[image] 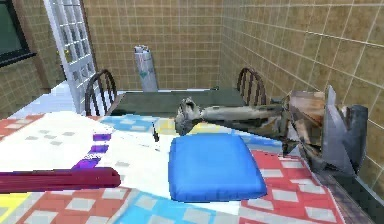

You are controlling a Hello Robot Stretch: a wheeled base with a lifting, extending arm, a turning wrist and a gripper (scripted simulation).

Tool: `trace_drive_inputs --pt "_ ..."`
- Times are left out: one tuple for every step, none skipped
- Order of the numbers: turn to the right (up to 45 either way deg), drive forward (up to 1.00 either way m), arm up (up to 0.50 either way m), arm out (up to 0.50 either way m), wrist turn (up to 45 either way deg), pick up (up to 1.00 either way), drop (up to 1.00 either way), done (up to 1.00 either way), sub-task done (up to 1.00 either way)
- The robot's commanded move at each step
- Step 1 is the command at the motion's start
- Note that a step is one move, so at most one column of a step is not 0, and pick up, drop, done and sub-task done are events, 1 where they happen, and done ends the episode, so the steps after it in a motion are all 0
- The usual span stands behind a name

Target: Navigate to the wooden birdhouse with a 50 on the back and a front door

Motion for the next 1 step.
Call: trace_drive_inputs --pt "0.0 0.0 0.0 0.0 0.0 0.0 0.0 1.0 0.0"
